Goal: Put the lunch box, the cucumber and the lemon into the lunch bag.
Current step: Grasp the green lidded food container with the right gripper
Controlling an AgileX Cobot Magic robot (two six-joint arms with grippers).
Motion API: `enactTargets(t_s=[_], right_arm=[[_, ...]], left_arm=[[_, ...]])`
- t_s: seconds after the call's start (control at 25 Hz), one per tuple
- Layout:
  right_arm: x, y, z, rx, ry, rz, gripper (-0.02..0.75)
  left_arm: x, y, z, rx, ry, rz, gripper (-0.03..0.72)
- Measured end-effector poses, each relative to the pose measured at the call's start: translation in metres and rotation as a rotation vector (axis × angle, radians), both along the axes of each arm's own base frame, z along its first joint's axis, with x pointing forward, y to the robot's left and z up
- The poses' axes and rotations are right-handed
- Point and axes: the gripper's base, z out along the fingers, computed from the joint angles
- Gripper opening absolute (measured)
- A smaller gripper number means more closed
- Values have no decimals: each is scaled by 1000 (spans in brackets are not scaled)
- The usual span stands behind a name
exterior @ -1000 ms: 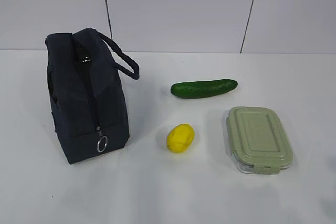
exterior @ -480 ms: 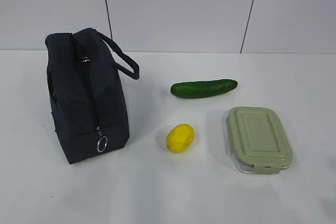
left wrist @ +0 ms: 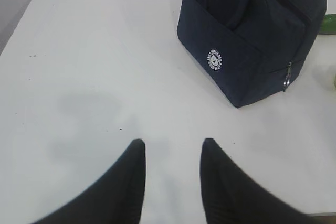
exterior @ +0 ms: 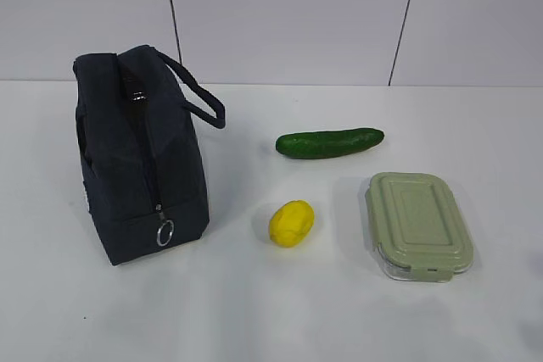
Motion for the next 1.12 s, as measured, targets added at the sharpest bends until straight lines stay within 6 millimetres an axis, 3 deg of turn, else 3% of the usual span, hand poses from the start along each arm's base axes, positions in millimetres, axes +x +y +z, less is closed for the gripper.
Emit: enactTargets(t_s=[0.56,0.68,0.88,1.12], right_arm=[[0,0,0,0,0,0,402],[-1,1,1,11,-1,6,431],[6,1,23,72,109,-24,523],[20,0,53,62,123,56,540]], left_arm=[[0,0,0,-3,0,-2,240],[0,0,0,-3,0,-2,241],[0,0,0,-3,0,-2,286],[0,0,0,-3,0,-2,344]])
